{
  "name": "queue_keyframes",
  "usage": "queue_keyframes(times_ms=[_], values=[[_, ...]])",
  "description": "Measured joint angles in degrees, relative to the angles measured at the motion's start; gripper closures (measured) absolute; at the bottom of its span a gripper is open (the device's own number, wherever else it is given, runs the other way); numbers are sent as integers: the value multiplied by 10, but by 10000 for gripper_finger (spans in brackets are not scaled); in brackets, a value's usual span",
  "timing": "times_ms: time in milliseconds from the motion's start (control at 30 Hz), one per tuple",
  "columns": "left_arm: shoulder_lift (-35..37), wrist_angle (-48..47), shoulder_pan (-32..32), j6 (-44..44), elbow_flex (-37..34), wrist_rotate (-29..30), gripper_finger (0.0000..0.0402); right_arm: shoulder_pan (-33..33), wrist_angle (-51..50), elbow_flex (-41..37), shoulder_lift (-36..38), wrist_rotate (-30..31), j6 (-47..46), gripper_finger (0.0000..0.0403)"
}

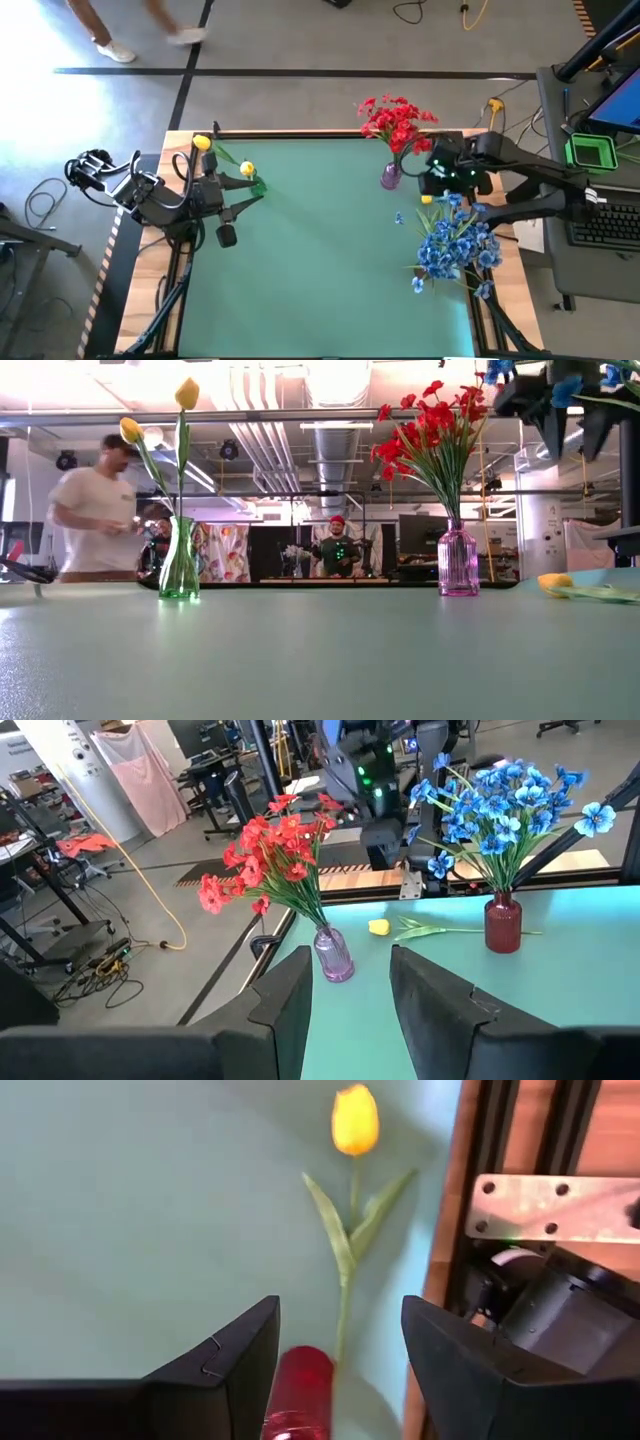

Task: Sort flowers into vase by color
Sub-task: Put the yellow tulip into the green vase

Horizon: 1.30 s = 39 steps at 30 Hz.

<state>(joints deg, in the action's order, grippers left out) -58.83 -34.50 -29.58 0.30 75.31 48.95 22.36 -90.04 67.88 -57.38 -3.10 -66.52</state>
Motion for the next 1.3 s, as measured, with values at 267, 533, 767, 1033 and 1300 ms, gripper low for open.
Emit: queue_keyframes(times_ms=[267,533,767,1033,1300], values=[[0,-1,0,-2,0,0,278,-31,1,-54,13,-4,-29,199],[0,-3,0,-3,0,0,278,-41,6,-66,35,-4,-44,199],[0,-8,0,-3,0,0,278,-79,6,-94,38,-4,-72,199],[0,-15,0,-9,0,0,278,-105,53,-146,45,-4,-101,199],[0,-16,0,-11,0,0,278,-105,109,-198,45,-11,-95,199]])
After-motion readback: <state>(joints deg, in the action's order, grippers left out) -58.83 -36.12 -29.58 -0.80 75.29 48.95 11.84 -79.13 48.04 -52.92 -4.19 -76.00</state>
